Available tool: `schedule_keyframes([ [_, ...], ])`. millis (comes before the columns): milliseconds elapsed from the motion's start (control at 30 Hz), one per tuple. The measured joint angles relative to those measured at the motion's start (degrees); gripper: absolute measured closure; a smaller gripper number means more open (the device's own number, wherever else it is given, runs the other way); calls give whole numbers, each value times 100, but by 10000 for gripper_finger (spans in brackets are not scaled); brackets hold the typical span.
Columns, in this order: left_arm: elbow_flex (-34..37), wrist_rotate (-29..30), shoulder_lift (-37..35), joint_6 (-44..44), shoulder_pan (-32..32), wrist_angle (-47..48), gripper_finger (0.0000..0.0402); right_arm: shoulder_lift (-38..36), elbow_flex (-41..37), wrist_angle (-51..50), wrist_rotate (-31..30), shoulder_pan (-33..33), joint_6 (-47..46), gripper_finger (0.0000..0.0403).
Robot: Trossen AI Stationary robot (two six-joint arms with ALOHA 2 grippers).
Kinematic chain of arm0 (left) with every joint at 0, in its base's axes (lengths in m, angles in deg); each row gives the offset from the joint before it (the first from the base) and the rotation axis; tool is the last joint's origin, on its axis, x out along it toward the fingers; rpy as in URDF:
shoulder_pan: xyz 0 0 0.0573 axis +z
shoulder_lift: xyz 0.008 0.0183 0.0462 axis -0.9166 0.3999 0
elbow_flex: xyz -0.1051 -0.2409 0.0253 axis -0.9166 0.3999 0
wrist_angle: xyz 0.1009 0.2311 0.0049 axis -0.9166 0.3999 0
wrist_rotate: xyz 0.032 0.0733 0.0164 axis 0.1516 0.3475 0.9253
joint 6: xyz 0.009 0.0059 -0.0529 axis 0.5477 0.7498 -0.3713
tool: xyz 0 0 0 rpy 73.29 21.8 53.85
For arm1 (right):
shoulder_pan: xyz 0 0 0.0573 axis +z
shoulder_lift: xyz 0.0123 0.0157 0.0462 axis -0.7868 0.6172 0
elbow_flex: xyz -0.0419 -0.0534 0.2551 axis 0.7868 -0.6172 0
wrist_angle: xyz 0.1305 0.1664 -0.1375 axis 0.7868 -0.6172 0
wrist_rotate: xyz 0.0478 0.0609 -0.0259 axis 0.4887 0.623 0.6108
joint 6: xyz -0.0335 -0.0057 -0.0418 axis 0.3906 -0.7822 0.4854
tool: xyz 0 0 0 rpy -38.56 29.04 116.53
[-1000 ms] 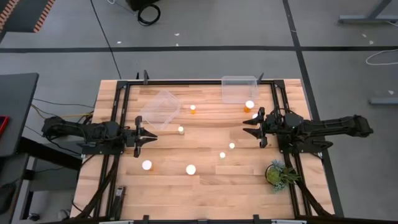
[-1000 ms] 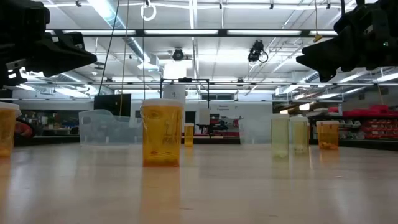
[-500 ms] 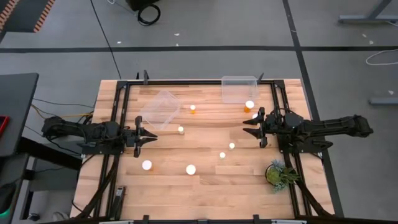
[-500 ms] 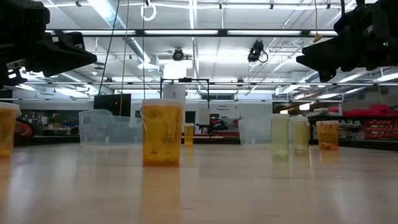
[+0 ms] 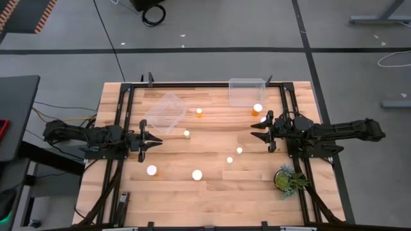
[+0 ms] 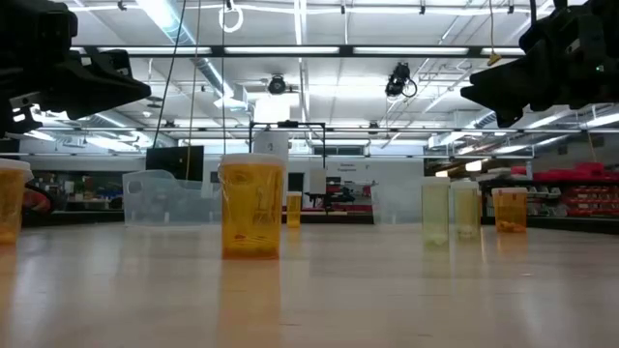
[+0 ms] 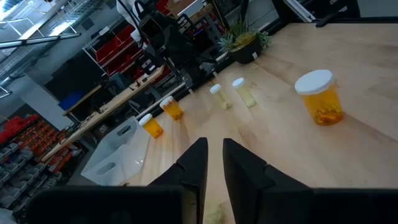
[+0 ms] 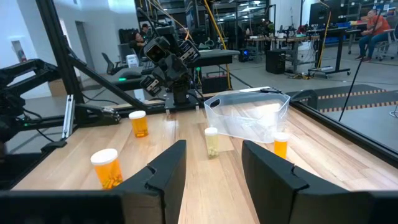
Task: Pick and place medicine bottles into bin by pill shape (circle, oval)
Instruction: Put the right slim yellow pill bottle into the right transparent bin
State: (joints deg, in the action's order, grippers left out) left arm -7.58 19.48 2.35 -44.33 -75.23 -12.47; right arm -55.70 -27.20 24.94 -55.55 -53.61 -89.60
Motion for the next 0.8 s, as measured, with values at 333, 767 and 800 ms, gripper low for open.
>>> schedule_keyframes([
  [333, 1, 0, 2, 0, -2, 1, 346, 0, 0, 0, 0, 0, -1, 240],
  [767, 0, -1, 1, 0, 0, 2, 350, 1, 0, 0, 0, 1, -1, 240],
  [800, 2, 0, 0, 1, -1, 0, 350, 0, 0, 0, 0, 0, 1, 240],
])
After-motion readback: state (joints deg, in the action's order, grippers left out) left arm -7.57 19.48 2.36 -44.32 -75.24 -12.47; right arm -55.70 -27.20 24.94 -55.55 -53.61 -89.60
